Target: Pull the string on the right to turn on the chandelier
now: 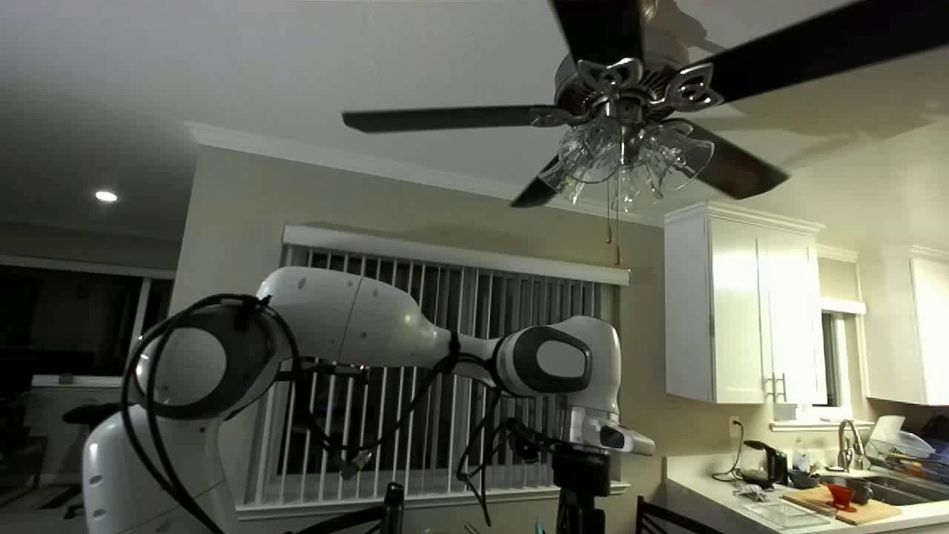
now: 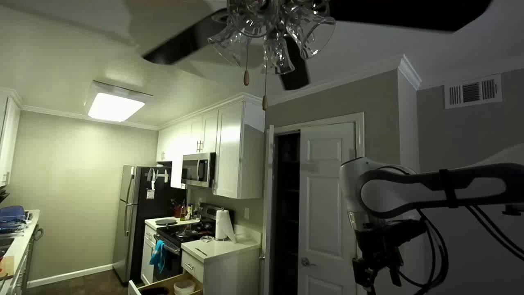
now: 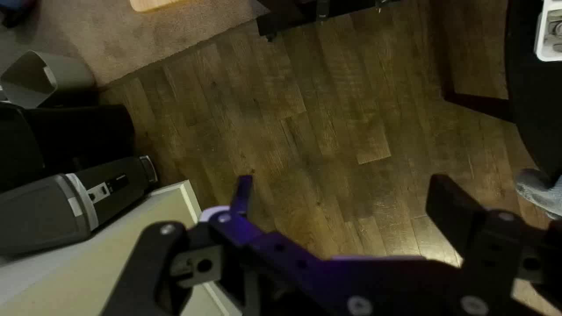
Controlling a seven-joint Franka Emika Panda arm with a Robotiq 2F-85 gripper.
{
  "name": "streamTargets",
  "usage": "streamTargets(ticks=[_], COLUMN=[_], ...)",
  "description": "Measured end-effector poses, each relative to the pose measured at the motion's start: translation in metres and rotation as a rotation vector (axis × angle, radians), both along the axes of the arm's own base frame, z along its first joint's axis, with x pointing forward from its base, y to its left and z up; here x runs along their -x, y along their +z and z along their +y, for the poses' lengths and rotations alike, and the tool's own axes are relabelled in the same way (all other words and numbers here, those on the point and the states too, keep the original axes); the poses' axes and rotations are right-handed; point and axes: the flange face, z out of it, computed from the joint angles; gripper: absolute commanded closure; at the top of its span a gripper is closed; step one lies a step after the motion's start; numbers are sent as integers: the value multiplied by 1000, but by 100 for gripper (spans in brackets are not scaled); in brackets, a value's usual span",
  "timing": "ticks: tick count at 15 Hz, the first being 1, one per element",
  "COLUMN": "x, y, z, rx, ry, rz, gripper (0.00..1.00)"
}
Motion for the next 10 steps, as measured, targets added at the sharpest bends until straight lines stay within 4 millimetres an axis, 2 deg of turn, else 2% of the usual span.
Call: streamTargets(ticks=[8, 10], x=[0, -7], y=[0, 6], z=[1, 13], rx=[-2, -35], ry=[4, 50], rz=[-3, -71], gripper=[0, 0])
